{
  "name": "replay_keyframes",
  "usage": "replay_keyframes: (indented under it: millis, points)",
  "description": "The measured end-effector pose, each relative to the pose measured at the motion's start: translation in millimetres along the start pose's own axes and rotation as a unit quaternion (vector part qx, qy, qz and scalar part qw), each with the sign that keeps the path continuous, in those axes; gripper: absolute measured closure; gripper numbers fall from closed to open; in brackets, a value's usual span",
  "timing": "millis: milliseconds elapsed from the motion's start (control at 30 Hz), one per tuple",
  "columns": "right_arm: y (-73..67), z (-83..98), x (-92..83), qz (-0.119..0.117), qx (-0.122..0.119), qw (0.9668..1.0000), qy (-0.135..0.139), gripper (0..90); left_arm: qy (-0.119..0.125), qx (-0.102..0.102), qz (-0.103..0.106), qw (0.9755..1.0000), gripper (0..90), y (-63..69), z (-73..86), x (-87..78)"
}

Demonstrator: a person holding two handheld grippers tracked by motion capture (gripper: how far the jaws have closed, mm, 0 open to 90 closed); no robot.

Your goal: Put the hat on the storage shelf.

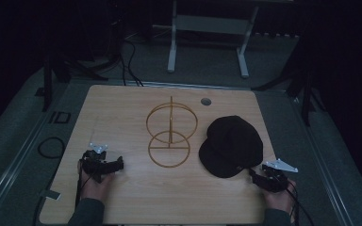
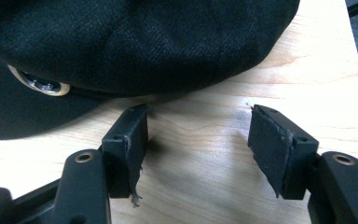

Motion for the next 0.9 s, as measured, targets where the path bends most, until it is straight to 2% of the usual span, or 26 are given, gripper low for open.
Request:
replay_keyframes:
  millis: [267,333,433,567,667,733,900]
  points:
    - [-0.9,0.1,-0.1,-0.004,-0.005,1.0,0.0,38.7,0.0,0.0,0.0,1.0,1.2,0.0,-0.2,0.1]
    - [-2.4,0.2,-1.4,-0.006,-0.004,1.0,0.0,45.1,0.0,0.0,0.0,1.0,1.2,0.0,-0.2,0.1]
    - [-2.8,-0.1,-3.1,-0.006,0.0,1.0,-0.005,48.4,0.0,0.0,0.0,1.0,1.2,0.1,-0.2,0.1]
    - [-6.9,-2.1,-6.7,-0.032,0.002,0.9994,-0.011,51.3,0.0,0.0,0.0,1.0,1.2,0.0,-0.2,0.2]
    - [-10.7,-5.5,-12.1,-0.044,-0.012,0.9988,-0.016,51.7,0.0,0.0,0.0,1.0,1.2,0.0,-0.2,0.2]
    - [-14.5,-6.1,-15.7,-0.049,-0.036,0.9979,-0.024,51.8,0.0,0.0,0.0,1.0,1.2,0.0,-0.2,0.2]
    - [-22.7,-8.5,-23.7,-0.067,-0.066,0.9949,-0.036,51.3,0.0,0.0,0.0,1.0,1.2,0.1,-0.2,0.1]
Point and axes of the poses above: each handheld gripper's, and its own axes: x roughly forward along the jaws, z roughly out of its underside, y roughly to its right, the point moved 5 cm from there along x, roughly forward along the jaws
